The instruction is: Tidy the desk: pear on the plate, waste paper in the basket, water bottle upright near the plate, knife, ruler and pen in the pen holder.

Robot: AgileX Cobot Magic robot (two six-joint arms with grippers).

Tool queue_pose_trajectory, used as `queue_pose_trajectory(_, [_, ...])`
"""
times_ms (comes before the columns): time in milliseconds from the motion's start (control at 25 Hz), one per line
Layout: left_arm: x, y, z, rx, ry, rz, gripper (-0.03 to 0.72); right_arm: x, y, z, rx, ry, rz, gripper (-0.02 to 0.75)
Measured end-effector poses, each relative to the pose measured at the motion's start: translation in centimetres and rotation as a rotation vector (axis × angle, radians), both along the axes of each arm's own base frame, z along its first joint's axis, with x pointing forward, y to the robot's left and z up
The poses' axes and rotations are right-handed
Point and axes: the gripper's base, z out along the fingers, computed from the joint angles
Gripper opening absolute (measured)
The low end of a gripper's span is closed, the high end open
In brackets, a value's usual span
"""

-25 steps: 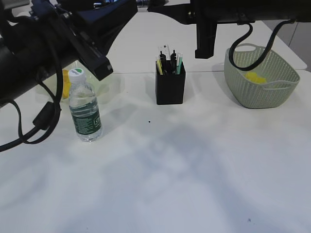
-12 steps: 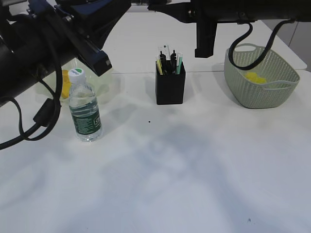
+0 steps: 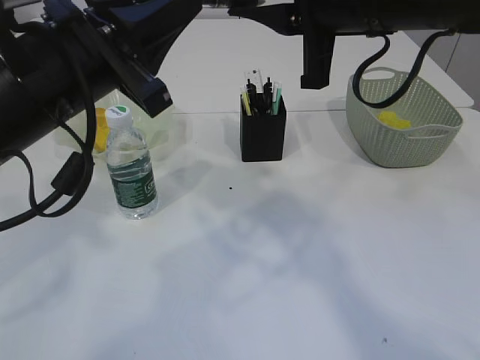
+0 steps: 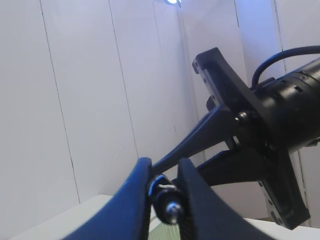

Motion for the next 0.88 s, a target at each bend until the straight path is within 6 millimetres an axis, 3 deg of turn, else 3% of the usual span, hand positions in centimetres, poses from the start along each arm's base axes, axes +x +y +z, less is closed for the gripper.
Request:
queue_pose_trajectory(120, [0.0,0.0,0.0,0.000,0.000,0.000,0.081,0.0,0.0,0.0,-0.005,-0.007,0.002,0.122])
queue_pose_trajectory(280, [0.0,0.0,0.0,0.000,0.000,0.000,0.079,-0.1,0.1,0.1,-0.014,-0.032,0.016,0.321])
queue_pose_trajectory(440, [0.0,0.0,0.0,0.000,0.000,0.000,0.079,0.1,0.1,0.5,0.011,-0.082,0.007,0.460])
queue_pose_trajectory(880, [0.2,0.2,0.1,-0.018,0.011,0.019,0.078,1.0,-1.0,0.3,-0.131,-0.200,-0.084,0.503])
